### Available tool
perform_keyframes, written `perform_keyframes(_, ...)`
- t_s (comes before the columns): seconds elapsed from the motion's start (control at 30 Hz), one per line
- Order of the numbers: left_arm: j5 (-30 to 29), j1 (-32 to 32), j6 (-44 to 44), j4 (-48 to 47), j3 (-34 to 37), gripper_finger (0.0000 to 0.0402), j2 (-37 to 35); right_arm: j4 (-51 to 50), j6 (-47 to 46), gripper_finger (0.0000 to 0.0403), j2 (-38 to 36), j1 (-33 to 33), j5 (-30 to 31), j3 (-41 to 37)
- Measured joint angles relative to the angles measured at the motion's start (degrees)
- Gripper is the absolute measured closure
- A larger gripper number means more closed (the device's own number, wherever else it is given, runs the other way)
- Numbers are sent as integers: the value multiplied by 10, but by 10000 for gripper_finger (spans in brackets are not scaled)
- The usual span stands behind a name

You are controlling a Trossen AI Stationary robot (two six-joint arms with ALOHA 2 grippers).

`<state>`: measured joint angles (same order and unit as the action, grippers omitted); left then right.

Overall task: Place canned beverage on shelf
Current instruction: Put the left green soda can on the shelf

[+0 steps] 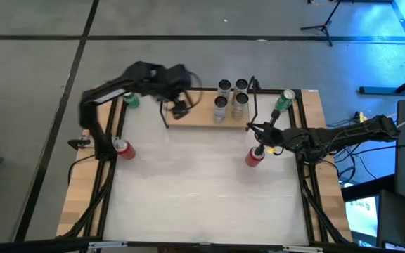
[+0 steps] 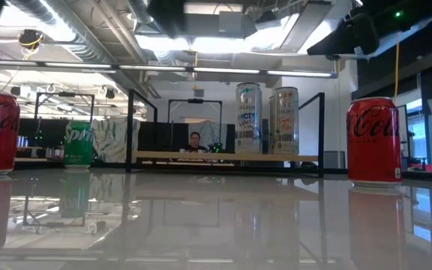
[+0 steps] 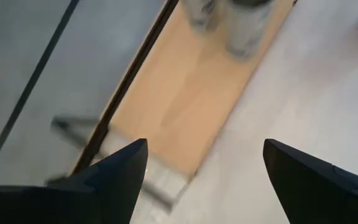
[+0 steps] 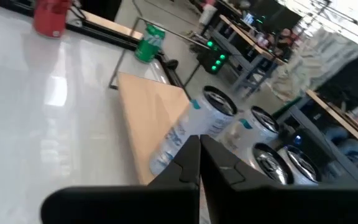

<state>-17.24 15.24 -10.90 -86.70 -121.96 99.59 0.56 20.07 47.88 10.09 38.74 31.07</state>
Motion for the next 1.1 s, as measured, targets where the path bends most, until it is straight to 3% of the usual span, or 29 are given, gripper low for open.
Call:
perform_keyframes(0.23,-104,24,-111,5,201,91,-191,17,13,398,0,0,-8,0)
perform_keyframes(0.43,-103,50,-138,41,304,91,-276,38,13,398,0,0,-8,0)
perform_keyframes(0.53,-104,77,-172,37,338,91,-276,47,13,398,0,0,-8,0)
perform_keyframes(0.77,-80,231,-156,38,404,91,-224,51,-2,398,0,0,-14,0)
perform_keyframes(1.1,-77,364,-109,58,411,92,-115,35,-3,398,0,0,-24,0)
